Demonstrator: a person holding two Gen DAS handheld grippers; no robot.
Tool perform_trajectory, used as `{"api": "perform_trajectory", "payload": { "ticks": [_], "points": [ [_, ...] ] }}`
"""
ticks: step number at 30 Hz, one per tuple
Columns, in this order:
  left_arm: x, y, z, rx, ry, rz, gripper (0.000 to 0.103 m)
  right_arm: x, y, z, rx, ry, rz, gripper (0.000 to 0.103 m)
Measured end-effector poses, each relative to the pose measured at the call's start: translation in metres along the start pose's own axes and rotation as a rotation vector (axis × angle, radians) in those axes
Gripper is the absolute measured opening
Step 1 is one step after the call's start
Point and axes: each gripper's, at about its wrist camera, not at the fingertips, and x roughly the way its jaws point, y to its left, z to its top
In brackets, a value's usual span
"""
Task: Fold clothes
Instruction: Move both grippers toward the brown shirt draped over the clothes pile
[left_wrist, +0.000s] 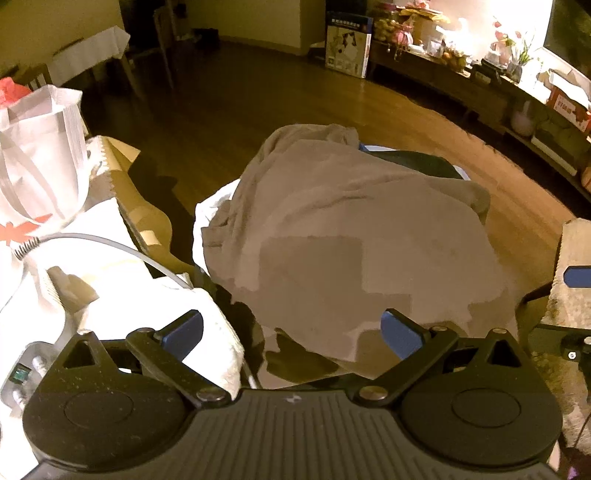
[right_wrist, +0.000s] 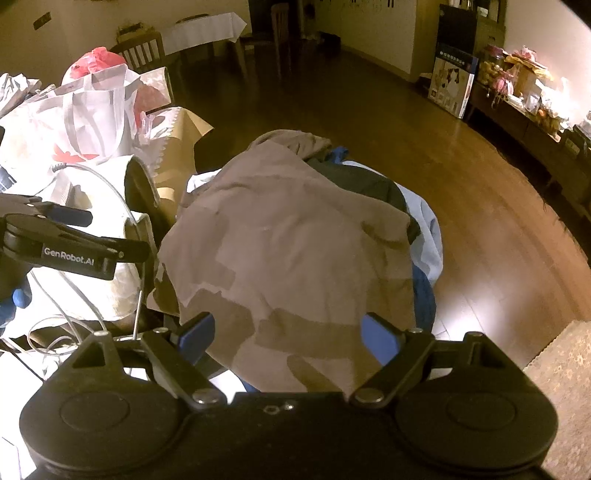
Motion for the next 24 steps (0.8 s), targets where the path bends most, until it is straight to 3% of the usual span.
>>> {"api": "perform_trajectory", "payload": {
  "ticks": [5, 24],
  "points": [
    [0.003, 0.001, 0.000, -0.010, 0.007, -0.029, 0.103, 0.002, -0.002, -0.004, 0.017, 0.021, 0.008, 0.103],
    [-0.003, -0.018, -0.007, 0.038, 0.010, -0.023, 0.103, -0.001, -0.010, -0.016, 0.055, 0.051, 0.009, 0.103]
  ]
}}
